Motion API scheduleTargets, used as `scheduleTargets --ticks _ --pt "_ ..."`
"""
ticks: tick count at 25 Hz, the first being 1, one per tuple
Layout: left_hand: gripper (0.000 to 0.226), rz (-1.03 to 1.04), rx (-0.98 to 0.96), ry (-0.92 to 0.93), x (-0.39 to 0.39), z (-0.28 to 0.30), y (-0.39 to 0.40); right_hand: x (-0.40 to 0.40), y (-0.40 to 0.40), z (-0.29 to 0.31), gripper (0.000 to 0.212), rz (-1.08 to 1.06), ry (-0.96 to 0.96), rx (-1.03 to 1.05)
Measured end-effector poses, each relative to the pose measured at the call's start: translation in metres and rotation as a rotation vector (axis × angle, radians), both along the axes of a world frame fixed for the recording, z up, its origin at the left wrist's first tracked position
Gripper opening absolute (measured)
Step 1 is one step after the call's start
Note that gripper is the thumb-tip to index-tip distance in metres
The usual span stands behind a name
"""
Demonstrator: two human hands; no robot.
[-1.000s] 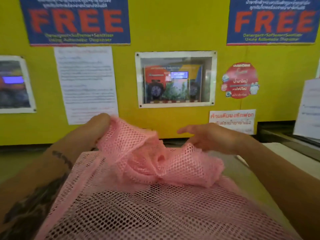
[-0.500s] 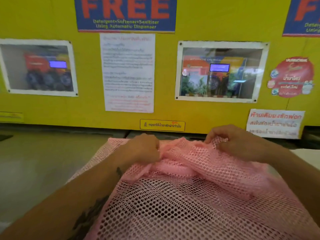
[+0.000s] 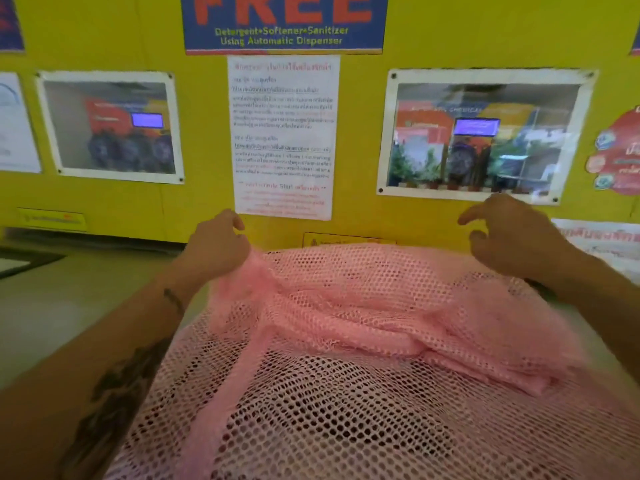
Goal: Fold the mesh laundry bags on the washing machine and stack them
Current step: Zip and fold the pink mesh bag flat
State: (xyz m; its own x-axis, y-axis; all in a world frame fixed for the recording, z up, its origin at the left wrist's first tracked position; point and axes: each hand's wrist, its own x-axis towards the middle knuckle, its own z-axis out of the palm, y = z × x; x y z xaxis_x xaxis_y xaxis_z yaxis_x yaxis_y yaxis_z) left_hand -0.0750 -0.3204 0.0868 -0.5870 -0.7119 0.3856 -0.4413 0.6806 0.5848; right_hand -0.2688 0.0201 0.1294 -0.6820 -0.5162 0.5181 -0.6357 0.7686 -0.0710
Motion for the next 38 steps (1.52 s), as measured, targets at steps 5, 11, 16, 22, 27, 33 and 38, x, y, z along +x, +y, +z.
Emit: scheduleTargets --ticks 5,11,16,22,27,33,38 --pt "0.006 -0.282 -0.222 -0.129 0.017 0.000 0.048 0.070 -0.047 -0.026 0.039 0.520 -0.435 0.341" --pt "0.015 -0.703 -0.019 -0.673 0.025 -0.004 0.100 0.062 -0.055 -0.045 0.027 0.448 -0.453 0.542" --pt "0.037 -0.640 -0.022 -0.723 0.024 -0.008 0.096 0.053 -0.055 -0.018 0.039 0.496 -0.316 0.265" --pt "0.019 -0.304 -0.401 -0.268 0.034 0.017 0.038 0.066 -0.051 0.017 0.047 0.542 -0.508 0.197" --pt "0.025 0.153 -0.285 -0.266 0.060 0.024 -0.011 0.050 -0.060 -0.012 0.027 0.494 -0.415 0.266" --pt "0.056 -0.181 0.113 -0.402 0.055 -0.007 0.052 0.065 -0.077 -0.021 0.011 0.563 -0.668 0.278" --pt "0.066 -0.353 0.005 -0.415 0.043 -0.030 0.077 0.058 -0.086 -0.027 0.029 0.588 -1.051 -0.052"
